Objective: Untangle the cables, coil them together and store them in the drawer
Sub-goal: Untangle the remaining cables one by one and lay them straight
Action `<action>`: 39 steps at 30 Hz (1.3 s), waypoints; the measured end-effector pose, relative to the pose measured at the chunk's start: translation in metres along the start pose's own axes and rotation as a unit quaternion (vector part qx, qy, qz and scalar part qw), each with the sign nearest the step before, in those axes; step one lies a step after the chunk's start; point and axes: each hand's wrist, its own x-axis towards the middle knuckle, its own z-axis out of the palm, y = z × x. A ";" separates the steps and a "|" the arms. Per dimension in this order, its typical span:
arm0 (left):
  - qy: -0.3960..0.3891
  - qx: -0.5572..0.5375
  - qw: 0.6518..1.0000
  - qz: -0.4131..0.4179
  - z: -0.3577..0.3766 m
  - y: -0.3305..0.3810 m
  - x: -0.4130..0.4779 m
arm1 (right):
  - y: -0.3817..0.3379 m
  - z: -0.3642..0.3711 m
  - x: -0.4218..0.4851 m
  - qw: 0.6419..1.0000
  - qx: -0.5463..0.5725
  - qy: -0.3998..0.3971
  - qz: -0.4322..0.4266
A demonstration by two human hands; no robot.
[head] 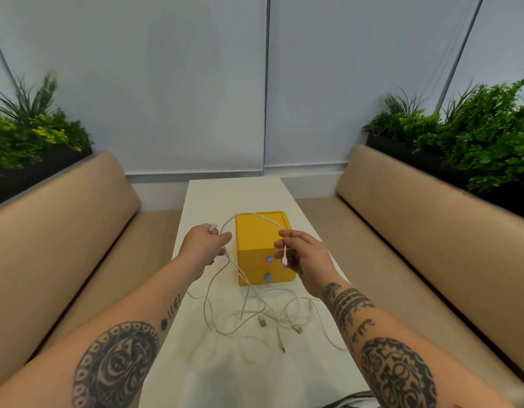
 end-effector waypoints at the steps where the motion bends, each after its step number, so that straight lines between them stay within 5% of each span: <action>1: -0.004 0.020 1.000 -0.005 -0.001 0.003 0.000 | -0.005 -0.001 -0.001 1.000 -0.002 -0.025 -0.003; 4: -0.025 0.134 0.990 -0.021 -0.005 0.014 -0.005 | -0.017 -0.006 0.000 0.996 -0.053 -0.069 -0.034; 7: -0.022 0.292 0.956 -0.016 -0.011 0.023 -0.014 | -0.024 -0.007 0.003 0.985 -0.148 0.017 -0.093; 9: 0.000 0.297 0.955 0.009 -0.013 0.027 -0.018 | -0.025 -0.007 0.008 0.975 -0.173 0.073 -0.119; 15: -0.026 -0.010 0.995 0.100 -0.010 0.029 -0.017 | -0.024 0.005 0.010 0.932 -0.325 0.095 -0.130; 18: -0.072 -0.211 0.972 0.068 -0.006 0.040 -0.025 | -0.026 0.022 0.004 0.917 -0.351 0.097 -0.165; 21: -0.094 -0.295 0.949 0.057 -0.001 0.048 -0.029 | -0.029 0.041 -0.005 0.895 -0.388 0.075 -0.210; 35: -0.129 -0.317 0.935 0.093 0.007 0.067 -0.044 | -0.030 0.075 -0.008 0.883 -0.396 0.016 -0.252; 39: -0.103 -0.286 0.946 0.112 0.009 0.074 -0.044 | -0.034 0.081 -0.009 0.934 -0.311 -0.039 -0.172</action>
